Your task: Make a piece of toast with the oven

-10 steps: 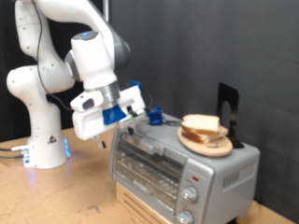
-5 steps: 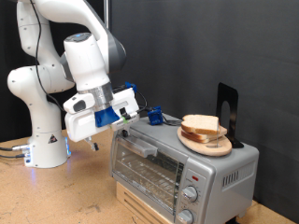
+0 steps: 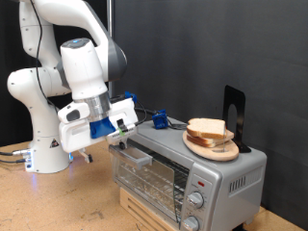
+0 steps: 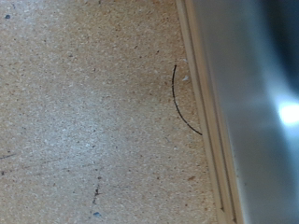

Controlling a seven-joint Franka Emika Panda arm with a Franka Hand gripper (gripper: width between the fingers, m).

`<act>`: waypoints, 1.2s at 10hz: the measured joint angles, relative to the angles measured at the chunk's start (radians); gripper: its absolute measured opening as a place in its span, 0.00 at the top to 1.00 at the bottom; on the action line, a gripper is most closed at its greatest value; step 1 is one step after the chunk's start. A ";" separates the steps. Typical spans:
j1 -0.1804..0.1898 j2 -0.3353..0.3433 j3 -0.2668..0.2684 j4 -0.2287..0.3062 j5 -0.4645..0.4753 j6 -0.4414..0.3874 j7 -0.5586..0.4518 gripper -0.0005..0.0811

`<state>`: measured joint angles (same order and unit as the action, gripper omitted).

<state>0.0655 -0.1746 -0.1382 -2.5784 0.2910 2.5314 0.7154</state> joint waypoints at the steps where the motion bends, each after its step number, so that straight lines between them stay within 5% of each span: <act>1: -0.005 0.022 0.000 0.012 0.000 0.007 0.001 0.00; 12: -0.037 0.113 -0.021 0.060 -0.018 0.055 0.002 0.00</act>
<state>0.0281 -0.0613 -0.1587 -2.5186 0.2731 2.5863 0.7174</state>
